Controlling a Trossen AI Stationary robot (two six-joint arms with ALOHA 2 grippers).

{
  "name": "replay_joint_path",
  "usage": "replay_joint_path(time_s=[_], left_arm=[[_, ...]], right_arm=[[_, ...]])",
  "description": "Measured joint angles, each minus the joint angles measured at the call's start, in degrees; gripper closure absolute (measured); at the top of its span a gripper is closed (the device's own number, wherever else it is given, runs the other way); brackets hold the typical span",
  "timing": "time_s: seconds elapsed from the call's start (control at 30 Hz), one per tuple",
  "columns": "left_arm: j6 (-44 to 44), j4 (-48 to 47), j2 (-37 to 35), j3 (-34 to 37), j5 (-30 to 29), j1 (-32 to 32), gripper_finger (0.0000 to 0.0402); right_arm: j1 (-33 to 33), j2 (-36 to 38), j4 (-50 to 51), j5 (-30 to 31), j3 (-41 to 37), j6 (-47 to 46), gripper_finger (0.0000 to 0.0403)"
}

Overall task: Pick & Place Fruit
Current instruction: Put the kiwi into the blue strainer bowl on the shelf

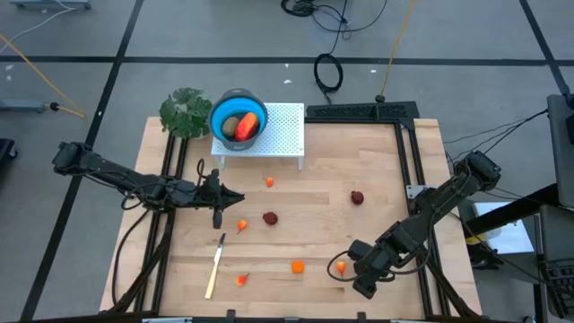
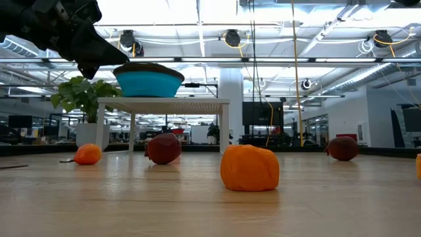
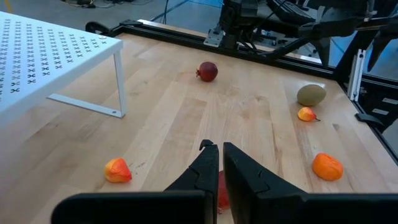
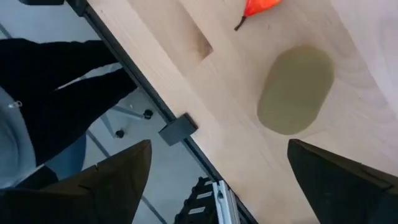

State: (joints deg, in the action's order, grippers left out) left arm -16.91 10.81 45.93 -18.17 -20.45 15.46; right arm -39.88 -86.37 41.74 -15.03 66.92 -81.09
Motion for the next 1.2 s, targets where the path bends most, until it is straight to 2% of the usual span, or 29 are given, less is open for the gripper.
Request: replay_joint_path(time_s=[0.2, 0.4, 0.63, 0.83, 1.1, 1.2], left_arm=[[0.0, 0.0, 0.0, 0.0, 0.0, 0.0, 0.0380], [0.0, 0.0, 0.0, 0.0, 0.0, 0.0, 0.0380], [0.0, 0.0, 0.0, 0.0, 0.0, 0.0, 0.0380], [-0.4, 0.0, 0.0, 0.0, -0.2, 0.0, 0.0380], [-1.2, 0.0, 0.0, 0.0, -0.6, 0.0, 0.0380], [-1.3, 0.0, 0.0, 0.0, -0.6, 0.0, 0.0380]], right_arm=[[0.0, 0.0, 1.1, 3.2, -1.4, -1.3, 0.0037], [0.0, 0.0, -3.7, 1.3, -6.3, -2.2, 0.0037], [0.0, 0.0, -4.4, 1.5, -10.2, -2.7, 0.0037], [0.0, 0.0, -10.5, 1.5, -12.8, -2.7, 0.0038], [0.0, 0.0, -11.1, 1.6, -16.5, -4.0, 0.0038], [0.0, 0.0, -14.2, 1.5, -18.7, -4.8, 0.0038]])
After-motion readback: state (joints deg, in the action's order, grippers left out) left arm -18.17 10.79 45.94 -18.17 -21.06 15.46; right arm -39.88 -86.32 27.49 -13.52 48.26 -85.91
